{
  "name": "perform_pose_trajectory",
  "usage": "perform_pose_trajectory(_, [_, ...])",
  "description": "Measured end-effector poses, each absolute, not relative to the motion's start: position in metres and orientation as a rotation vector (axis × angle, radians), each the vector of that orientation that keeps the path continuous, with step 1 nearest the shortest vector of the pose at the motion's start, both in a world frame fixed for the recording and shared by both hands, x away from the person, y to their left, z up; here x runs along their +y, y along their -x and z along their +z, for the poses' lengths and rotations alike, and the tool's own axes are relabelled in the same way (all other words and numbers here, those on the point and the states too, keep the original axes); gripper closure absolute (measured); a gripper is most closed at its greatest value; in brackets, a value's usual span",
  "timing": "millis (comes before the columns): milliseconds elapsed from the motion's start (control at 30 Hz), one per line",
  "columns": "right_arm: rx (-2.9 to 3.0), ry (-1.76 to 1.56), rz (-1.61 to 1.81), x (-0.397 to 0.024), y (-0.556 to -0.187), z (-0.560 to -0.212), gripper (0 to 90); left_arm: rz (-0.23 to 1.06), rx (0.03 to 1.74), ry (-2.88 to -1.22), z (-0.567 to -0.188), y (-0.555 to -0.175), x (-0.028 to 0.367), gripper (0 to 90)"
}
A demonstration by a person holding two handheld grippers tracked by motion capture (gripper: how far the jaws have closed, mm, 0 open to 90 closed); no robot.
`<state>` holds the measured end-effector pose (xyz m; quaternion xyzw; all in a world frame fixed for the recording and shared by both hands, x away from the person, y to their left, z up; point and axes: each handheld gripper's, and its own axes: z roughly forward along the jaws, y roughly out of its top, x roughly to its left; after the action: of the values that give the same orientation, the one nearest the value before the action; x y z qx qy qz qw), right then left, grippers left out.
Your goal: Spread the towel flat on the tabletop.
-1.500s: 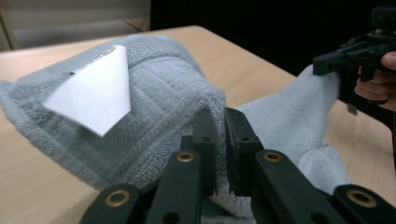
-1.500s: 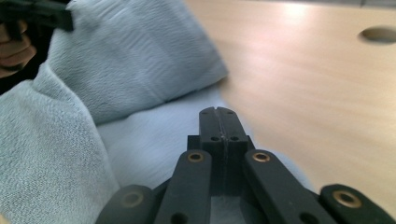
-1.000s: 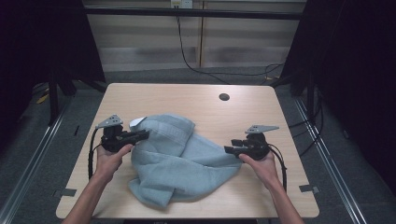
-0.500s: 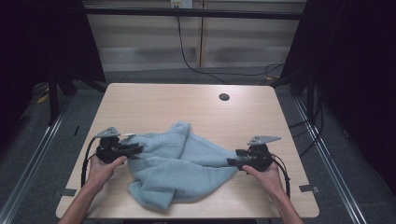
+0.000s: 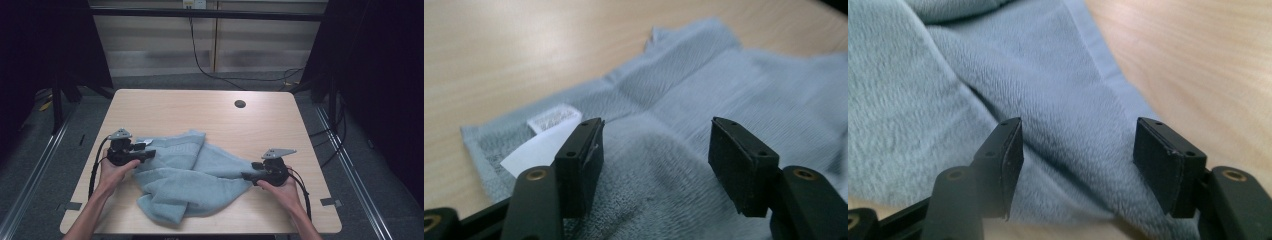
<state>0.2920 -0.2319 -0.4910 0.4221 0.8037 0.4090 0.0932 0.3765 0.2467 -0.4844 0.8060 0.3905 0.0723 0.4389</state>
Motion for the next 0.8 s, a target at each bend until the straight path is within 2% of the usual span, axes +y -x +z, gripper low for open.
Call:
perform_pose_trajectory(167, [2.4,-1.268,1.204,-0.227,-0.3,-0.501,35.1,0.149,0.983,-2.069,-0.5,-0.378,0.238,31.4])
perform_pose_trajectory(267, [2.393,-1.287,1.19,-0.224,-0.3,-0.504,45.9,0.187,0.97,-2.104,-0.503,-0.375,0.233,32.8])
perform_pose_trajectory(300, [2.394,-1.28,1.176,-0.223,-0.3,-0.504,51.3,0.213,0.973,-2.12,-0.502,-0.373,0.232,35.4])
perform_pose_trajectory(333, [2.399,-1.276,1.156,-0.223,-0.3,-0.503,61.1,0.245,0.965,-2.139,-0.502,-0.37,0.23,41.2])
perform_pose_trajectory(367, [2.401,-1.283,1.16,-0.224,-0.3,-0.503,66.5,0.293,0.937,-2.174,-0.501,-0.367,0.228,50.4])
perform_pose_trajectory(400, [2.395,-1.305,1.179,-0.226,-0.3,-0.504,70.7,0.318,0.908,-2.203,-0.5,-0.365,0.227,56.5])
perform_pose_trajectory(467, [2.398,-1.322,1.178,-0.227,-0.301,-0.504,77.2,0.287,0.88,-2.202,-0.5,-0.362,0.226,73.4])
perform_pose_trajectory(500, [2.392,-1.335,1.187,-0.227,-0.301,-0.503,79.1,0.285,0.87,-2.208,-0.499,-0.361,0.227,77.9])
perform_pose_trajectory(567, [2.377,-1.341,1.249,-0.23,-0.3,-0.496,80.4,0.248,0.884,-2.187,-0.498,-0.362,0.229,81.4])
perform_pose_trajectory(733, [2.268,-1.317,1.39,-0.243,-0.302,-0.462,81.0,0.207,0.929,-1.991,-0.475,-0.366,0.25,83.2])
perform_pose_trajectory(800, [2.225,-1.32,1.413,-0.249,-0.307,-0.448,81.0,0.198,0.938,-1.964,-0.469,-0.368,0.254,83.4])
